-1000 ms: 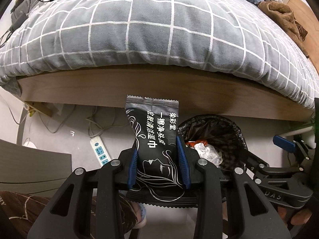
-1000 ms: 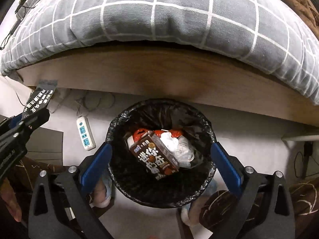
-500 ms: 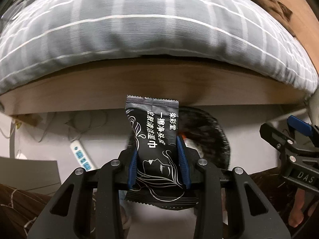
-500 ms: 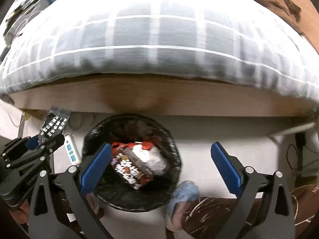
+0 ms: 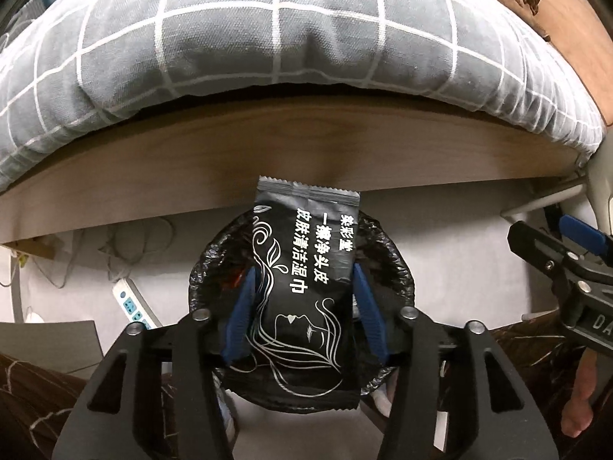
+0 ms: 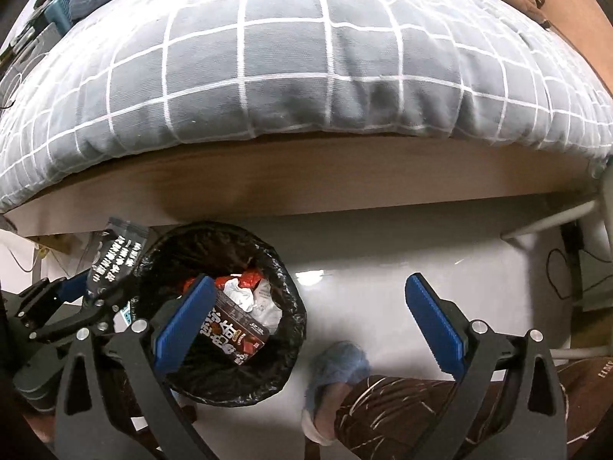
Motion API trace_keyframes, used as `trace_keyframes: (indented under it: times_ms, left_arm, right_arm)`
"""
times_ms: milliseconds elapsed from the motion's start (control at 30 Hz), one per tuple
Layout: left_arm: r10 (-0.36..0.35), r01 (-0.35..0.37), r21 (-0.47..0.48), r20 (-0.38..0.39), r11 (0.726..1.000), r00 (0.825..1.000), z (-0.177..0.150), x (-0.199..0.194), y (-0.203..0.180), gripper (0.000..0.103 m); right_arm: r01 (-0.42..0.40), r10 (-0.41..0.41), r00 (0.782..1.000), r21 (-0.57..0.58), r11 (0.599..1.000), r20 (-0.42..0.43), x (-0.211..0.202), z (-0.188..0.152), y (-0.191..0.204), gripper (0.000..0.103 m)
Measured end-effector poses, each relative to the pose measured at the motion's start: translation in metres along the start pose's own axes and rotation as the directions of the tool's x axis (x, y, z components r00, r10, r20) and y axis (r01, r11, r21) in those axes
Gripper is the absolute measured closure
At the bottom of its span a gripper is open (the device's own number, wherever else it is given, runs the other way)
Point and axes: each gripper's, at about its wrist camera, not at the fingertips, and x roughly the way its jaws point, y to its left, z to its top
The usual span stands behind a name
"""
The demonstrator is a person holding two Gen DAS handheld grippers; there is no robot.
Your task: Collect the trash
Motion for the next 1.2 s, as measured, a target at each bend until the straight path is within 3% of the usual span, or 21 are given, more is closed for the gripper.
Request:
trace_keyframes:
  times_ms: [333,533,600,900,1067,1200]
  left_arm:
    - [0.030,-0.030,-0.004,0.024,1.000,0.999,0.002,-0.007,0.006,0.027]
    - [0.088,-0.087,-0.016,0.127,0.996,0.988,0.013,-0.049,0.014,0.006]
    - [0.105,-0.102,-0.025,0.147,0.994,0.984,0.017,-0.070,0.017,0.006]
    - [0.119,-0.105,-0.064,0.305,0.992,0.945,0.022,-0.178,0.026,0.006]
    - [0.108,-0.093,-0.057,0.383,0.994,0.917,0.003,-0.231,0.020,0.006]
    - [0.099,-0.083,-0.056,0.410,0.995,0.907,-0.012,-0.261,0.018,0.006]
  right_arm:
    - [0.005,-0.005,1.000,-0.019,1.000,0.019,-0.004,0.001,0.006,0.007]
    - [0.003,0.002,0.996,-0.054,0.999,0.085,-0.028,0.009,0.014,0.007]
    - [0.004,0.009,0.987,-0.080,0.997,0.158,-0.055,0.016,0.022,0.007]
    - [-0.006,0.032,0.944,-0.080,0.997,0.329,-0.148,0.016,0.031,0.007]
    - [-0.023,0.050,0.916,-0.072,0.997,0.399,-0.198,0.003,0.031,0.007]
    - [-0.025,0.053,0.904,-0.072,0.997,0.425,-0.226,-0.015,0.033,0.007]
